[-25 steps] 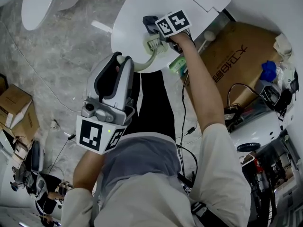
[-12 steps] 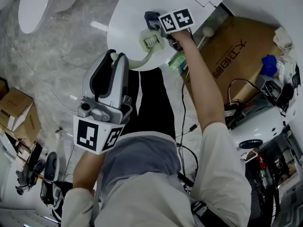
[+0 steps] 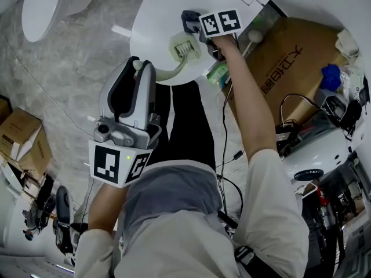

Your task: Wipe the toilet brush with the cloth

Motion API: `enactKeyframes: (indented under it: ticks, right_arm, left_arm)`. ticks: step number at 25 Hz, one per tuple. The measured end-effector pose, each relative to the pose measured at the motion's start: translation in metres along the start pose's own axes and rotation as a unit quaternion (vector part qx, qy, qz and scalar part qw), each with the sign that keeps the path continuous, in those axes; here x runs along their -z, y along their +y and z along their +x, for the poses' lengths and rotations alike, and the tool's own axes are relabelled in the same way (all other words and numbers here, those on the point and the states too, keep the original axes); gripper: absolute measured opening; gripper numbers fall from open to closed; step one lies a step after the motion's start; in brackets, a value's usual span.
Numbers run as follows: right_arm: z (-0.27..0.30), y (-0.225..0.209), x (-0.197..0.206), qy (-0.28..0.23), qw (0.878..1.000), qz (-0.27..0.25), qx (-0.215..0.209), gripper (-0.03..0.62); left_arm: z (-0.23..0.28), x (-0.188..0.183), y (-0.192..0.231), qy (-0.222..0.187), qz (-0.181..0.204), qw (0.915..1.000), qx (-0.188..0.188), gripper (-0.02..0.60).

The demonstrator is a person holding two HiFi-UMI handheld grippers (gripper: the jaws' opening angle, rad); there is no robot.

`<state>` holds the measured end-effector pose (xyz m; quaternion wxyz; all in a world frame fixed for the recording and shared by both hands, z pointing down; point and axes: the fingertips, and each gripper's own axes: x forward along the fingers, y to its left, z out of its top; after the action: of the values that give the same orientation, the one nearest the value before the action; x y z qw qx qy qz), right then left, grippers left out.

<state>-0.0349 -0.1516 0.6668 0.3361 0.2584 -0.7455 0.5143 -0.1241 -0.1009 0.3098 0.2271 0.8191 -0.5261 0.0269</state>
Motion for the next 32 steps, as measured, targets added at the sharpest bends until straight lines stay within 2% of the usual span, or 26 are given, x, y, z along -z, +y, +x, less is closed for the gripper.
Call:
enactKeyframes:
  ticks: [10, 22, 28, 32]
  right_arm:
    - [-0.005, -0.007, 0.003, -0.024, 0.999, 0.029, 0.001, 0.110]
    - [-0.017, -0.009, 0.009, -0.043, 0.999, 0.030, 0.011, 0.111]
    - [-0.023, 0.004, 0.004, -0.043, 0.999, -0.002, -0.001, 0.111]
    - [-0.023, 0.018, 0.000, -0.025, 0.998, -0.053, -0.007, 0.112]
  left_arm:
    - [0.003, -0.001, -0.003, -0.003, 0.005, 1.0000, 0.001, 0.000]
    - [0.006, 0.000, -0.005, -0.002, 0.006, 1.0000, 0.003, 0.000]
    - [0.008, -0.001, -0.009, -0.003, 0.008, 0.9999, 0.007, 0.000]
    - [0.008, -0.001, -0.011, -0.003, 0.005, 1.0000, 0.006, 0.000]
